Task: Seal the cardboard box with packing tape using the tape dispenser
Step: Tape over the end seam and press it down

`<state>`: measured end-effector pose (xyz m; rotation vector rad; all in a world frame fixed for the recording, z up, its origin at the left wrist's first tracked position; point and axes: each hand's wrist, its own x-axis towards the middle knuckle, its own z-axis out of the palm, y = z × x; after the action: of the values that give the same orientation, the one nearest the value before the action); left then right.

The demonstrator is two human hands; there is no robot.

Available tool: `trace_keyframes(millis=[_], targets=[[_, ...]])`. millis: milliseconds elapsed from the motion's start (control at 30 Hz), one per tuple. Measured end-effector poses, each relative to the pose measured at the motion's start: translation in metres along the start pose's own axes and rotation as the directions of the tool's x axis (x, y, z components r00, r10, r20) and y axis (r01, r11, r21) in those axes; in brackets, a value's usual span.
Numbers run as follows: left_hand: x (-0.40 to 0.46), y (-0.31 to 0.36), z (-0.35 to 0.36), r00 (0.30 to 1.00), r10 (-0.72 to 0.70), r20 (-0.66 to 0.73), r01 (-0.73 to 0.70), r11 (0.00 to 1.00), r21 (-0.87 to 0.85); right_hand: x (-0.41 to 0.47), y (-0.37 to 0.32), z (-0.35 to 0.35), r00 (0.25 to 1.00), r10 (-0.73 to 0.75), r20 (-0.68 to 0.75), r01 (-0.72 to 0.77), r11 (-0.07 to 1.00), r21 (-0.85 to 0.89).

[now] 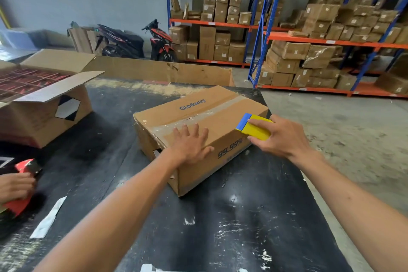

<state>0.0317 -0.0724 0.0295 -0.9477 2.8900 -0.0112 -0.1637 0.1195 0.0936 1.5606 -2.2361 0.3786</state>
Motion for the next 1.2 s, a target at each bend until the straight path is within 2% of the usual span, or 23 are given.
trace_keyframes(millis=[133,233,333,467,567,733,1000,1100,1200], targets=[[-0.015,-0.076,-0.003,0.985,0.162,0.053,-0.161,0.986,-0.032,0.001,-0.002,-0.001,1.0,0.016,-0.015,-0.016,0.999,0.044],[-0.013,-0.096,-0.013,0.985,0.164,0.049,-0.162,0.986,-0.031,0.0,-0.006,-0.004,1.0,0.022,-0.016,-0.021,0.998,0.055],[-0.007,-0.059,-0.024,0.997,0.067,-0.045,-0.07,0.994,-0.078,0.002,-0.007,-0.006,0.999,0.035,-0.009,-0.034,0.997,0.072],[0.018,0.004,-0.015,0.975,-0.184,-0.127,0.152,0.961,-0.232,0.002,-0.008,-0.01,0.999,0.03,-0.016,-0.029,0.996,0.082],[0.03,0.02,0.002,0.964,-0.239,-0.118,0.216,0.96,-0.18,-0.003,-0.005,-0.009,0.998,0.051,-0.026,-0.048,0.993,0.105],[0.028,0.005,0.01,0.97,-0.112,-0.214,0.109,0.994,-0.027,-0.006,0.003,-0.002,0.993,0.112,-0.027,-0.108,0.985,0.136],[0.014,-0.03,0.006,0.981,0.066,-0.181,-0.05,0.995,0.089,-0.008,0.004,-0.008,0.978,0.203,-0.049,-0.187,0.955,0.231],[0.007,-0.066,0.007,0.98,0.159,-0.116,-0.158,0.987,0.019,-0.008,0.007,-0.012,0.969,0.24,-0.056,-0.218,0.94,0.264],[-0.004,-0.097,-0.001,0.979,0.192,-0.062,-0.2,0.965,-0.169,-0.012,0.013,-0.017,0.963,0.265,-0.049,-0.241,0.928,0.285]])
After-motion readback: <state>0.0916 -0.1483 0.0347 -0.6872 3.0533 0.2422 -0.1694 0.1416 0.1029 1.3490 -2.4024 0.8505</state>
